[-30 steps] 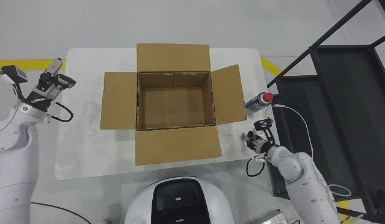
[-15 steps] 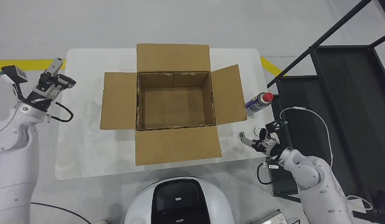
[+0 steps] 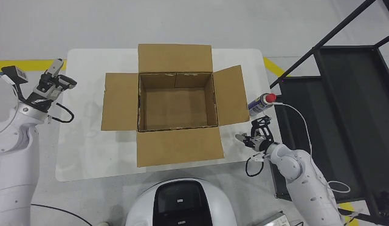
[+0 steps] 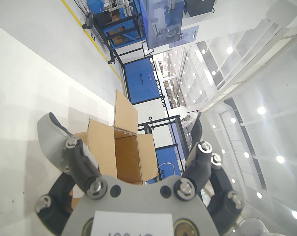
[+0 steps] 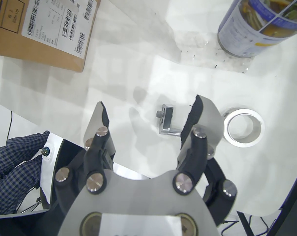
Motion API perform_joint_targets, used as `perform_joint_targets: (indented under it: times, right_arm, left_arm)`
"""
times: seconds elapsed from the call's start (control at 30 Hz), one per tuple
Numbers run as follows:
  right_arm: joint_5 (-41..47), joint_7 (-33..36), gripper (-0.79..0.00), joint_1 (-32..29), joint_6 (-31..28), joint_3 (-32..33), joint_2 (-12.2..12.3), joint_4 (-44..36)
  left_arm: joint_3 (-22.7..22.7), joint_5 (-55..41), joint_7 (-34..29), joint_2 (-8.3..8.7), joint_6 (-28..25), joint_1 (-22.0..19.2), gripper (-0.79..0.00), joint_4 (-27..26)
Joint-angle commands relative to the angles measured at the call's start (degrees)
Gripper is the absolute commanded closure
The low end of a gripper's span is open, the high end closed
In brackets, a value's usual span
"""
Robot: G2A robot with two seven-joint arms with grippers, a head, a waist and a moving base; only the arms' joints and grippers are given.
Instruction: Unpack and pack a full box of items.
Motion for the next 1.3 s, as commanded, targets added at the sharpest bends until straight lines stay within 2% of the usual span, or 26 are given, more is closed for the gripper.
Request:
perform_joint_targets:
  times: [0.0,0.27,0.6,0.67,0.73,0.77,0.87,1.1,1.27]
  right_arm:
    - [-0.1,0.0,-0.499,0.3,0.9,-0.4,0.0,0.4]
    - [-0.8,0.7,-0.336,0.5,2.7,-1.3,0.1,1.0]
    - [-1.2,2.4,-0.369,2.0,5.3,-2.8,0.2,2.9]
    - [-1.1,2.7,-0.357,2.2,5.6,-3.1,0.2,3.2]
    - [-0.9,2.7,-0.302,2.3,5.8,-3.4,0.2,3.5]
    - [-0.8,2.7,-0.249,2.4,6.0,-3.4,0.2,3.6]
    - [-0.7,2.6,0.0,2.5,6.5,-3.6,0.3,3.8]
    - [-1.0,2.1,0.0,2.5,7.5,-3.6,0.4,3.8]
    - [1.3,0.4,0.0,0.6,6.5,-1.6,0.7,0.6]
  left_arm:
    - [0.0,0.0,0.0,0.0,0.0,0.0,-0.785,0.0]
    - [0.0,0.0,0.0,0.0,0.0,0.0,-0.785,0.0]
    - [0.0,0.0,0.0,0.0,0.0,0.0,-0.785,0.0]
    - [0.0,0.0,0.0,0.0,0.0,0.0,-0.785,0.0]
    - [0.0,0.0,0.0,0.0,0.0,0.0,-0.785,0.0]
    - [0.0,0.0,0.0,0.0,0.0,0.0,-0.785,0.0]
    - [0.0,0.0,0.0,0.0,0.0,0.0,-0.785,0.0]
    - [0.0,0.0,0.0,0.0,0.0,0.0,-0.785,0.0]
    - [0.0,0.0,0.0,0.0,0.0,0.0,-0.785,0.0]
